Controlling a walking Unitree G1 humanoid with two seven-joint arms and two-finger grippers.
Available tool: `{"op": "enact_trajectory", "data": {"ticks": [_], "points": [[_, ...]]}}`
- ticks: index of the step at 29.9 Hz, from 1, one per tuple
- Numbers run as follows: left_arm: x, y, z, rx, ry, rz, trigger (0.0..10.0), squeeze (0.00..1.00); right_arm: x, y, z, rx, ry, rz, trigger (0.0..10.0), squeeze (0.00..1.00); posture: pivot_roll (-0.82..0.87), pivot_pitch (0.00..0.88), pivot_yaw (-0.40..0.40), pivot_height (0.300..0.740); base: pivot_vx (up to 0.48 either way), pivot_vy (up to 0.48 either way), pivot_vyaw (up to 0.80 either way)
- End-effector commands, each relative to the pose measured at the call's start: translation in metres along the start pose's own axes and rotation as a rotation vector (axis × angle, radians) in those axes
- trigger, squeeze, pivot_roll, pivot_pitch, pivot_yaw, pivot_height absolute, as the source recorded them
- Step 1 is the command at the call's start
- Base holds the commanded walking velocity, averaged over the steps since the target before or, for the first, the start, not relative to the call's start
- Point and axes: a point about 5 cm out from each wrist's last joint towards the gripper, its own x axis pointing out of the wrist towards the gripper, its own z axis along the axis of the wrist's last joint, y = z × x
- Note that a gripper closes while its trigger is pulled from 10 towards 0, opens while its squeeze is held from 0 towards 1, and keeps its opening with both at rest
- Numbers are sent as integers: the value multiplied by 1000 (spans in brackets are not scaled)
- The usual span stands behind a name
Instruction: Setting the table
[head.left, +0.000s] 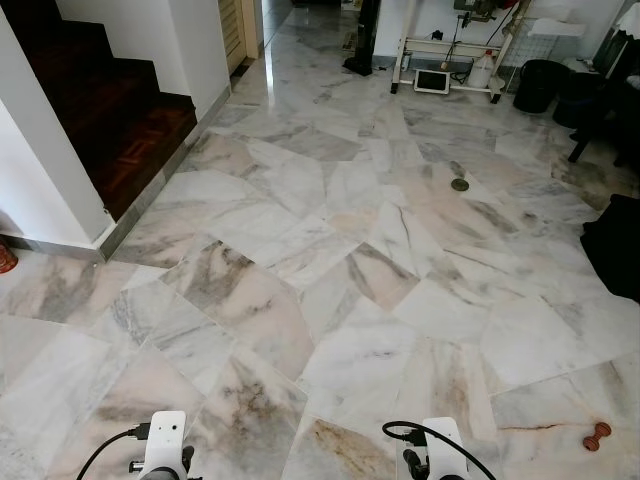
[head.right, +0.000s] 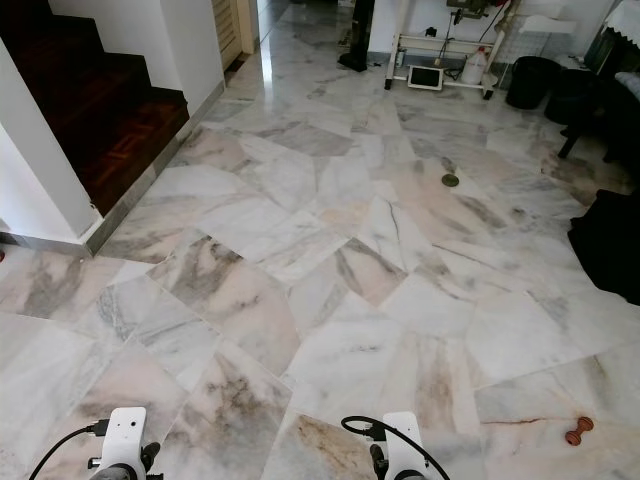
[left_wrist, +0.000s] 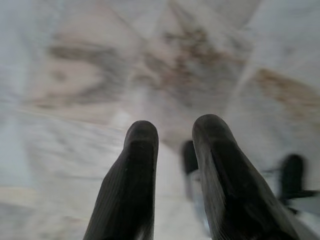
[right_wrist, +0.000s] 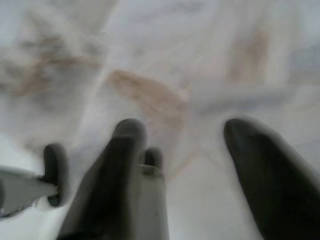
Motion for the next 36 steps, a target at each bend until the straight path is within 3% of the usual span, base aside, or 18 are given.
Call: {"op": "enact_trajectory", "data": {"ticks": [1, 36], "points": [[-1, 0, -7, -36, 28, -18, 10000, 0, 0, 8, -3, 78, 28, 36, 10000, 0, 101, 0, -94, 740, 0, 0, 0], [-2, -5, -9, -26, 27, -42, 10000, 0, 1, 9, -1, 61, 38, 64, 10000, 0, 99, 0, -90, 740, 0, 0, 0]]}}
